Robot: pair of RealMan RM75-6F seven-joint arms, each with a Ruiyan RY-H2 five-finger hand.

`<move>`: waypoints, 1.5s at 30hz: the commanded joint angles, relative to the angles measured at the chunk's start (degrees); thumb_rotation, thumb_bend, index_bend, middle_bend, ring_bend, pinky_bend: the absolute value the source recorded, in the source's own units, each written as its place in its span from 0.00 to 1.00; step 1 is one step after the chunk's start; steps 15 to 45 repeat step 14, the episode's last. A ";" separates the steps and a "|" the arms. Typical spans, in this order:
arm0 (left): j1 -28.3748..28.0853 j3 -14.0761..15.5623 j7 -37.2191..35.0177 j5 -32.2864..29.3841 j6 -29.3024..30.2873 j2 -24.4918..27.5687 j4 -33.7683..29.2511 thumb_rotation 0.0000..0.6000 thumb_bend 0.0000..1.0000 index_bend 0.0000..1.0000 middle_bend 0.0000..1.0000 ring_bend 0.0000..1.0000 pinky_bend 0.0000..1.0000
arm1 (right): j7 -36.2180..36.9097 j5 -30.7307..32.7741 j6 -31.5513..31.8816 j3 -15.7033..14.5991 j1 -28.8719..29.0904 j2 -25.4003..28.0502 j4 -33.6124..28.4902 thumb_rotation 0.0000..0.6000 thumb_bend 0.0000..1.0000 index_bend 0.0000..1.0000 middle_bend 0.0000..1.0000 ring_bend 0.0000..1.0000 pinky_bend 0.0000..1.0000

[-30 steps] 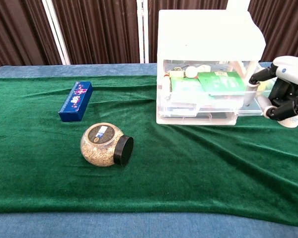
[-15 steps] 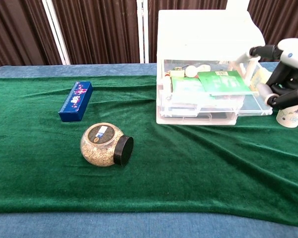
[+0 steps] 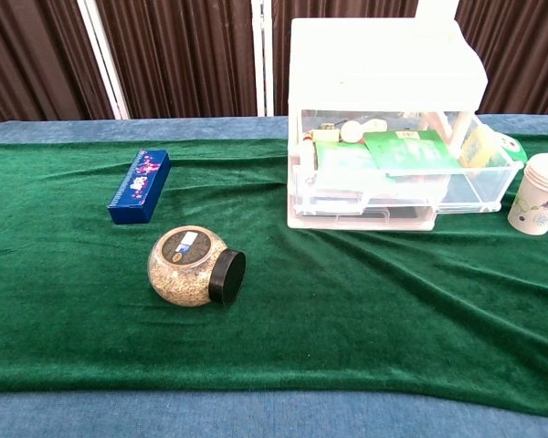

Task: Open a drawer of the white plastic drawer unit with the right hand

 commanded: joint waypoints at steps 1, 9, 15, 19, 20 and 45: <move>0.08 0.07 0.18 0.10 0.15 -0.29 0.19 1.00 0.16 0.00 0.00 0.00 0.00 | 5.78 -0.21 0.78 -0.82 -2.15 3.03 3.36 1.00 0.39 0.11 0.21 0.25 0.15; 0.38 0.42 0.28 -1.09 -0.66 -1.50 2.58 1.00 0.16 0.00 0.00 0.00 0.00 | 12.03 2.54 1.33 -0.01 -5.57 6.57 13.73 1.00 0.26 0.00 0.00 0.00 0.00; 0.00 0.39 0.28 -1.47 -1.58 -1.97 3.32 1.00 0.15 0.00 0.00 0.00 0.00 | 18.67 3.88 0.57 1.06 -6.90 5.86 17.36 1.00 0.25 0.00 0.00 0.00 0.00; 0.00 0.39 0.28 -1.47 -1.58 -1.97 3.32 1.00 0.15 0.00 0.00 0.00 0.00 | 18.67 3.88 0.57 1.06 -6.90 5.86 17.36 1.00 0.25 0.00 0.00 0.00 0.00; 0.00 0.39 0.28 -1.47 -1.58 -1.97 3.32 1.00 0.15 0.00 0.00 0.00 0.00 | 18.67 3.88 0.57 1.06 -6.90 5.86 17.36 1.00 0.25 0.00 0.00 0.00 0.00; 0.00 0.39 0.28 -1.47 -1.58 -1.97 3.32 1.00 0.15 0.00 0.00 0.00 0.00 | 18.67 3.88 0.57 1.06 -6.90 5.86 17.36 1.00 0.25 0.00 0.00 0.00 0.00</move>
